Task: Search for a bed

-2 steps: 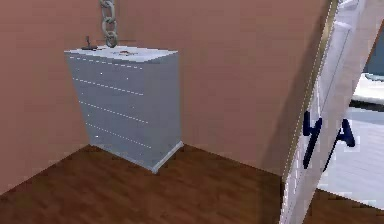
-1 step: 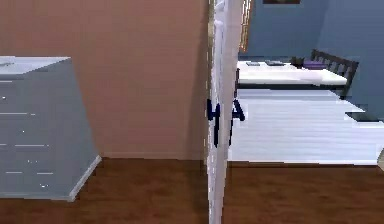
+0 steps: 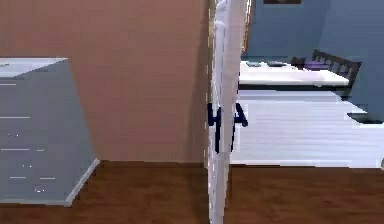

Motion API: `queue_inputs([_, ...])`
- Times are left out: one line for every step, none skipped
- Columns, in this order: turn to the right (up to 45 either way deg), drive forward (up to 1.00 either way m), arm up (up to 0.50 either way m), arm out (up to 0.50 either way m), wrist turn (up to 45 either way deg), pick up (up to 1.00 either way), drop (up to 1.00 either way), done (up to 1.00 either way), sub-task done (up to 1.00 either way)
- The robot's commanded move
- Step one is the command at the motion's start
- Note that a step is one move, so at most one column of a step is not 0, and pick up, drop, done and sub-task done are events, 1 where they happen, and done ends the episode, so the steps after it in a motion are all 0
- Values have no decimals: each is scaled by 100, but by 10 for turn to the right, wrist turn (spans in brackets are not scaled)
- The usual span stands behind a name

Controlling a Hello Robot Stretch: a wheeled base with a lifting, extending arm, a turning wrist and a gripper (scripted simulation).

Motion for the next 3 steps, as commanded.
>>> queue_inputs([450, 0, 0, 0, 0, 0, 0, 0, 0])
queue_inputs([240, 0, 0, 0, 0, 0, 0, 0, 0])
queue_inputs([0, 55, 0, 0, 0, 0, 0, 0, 0])
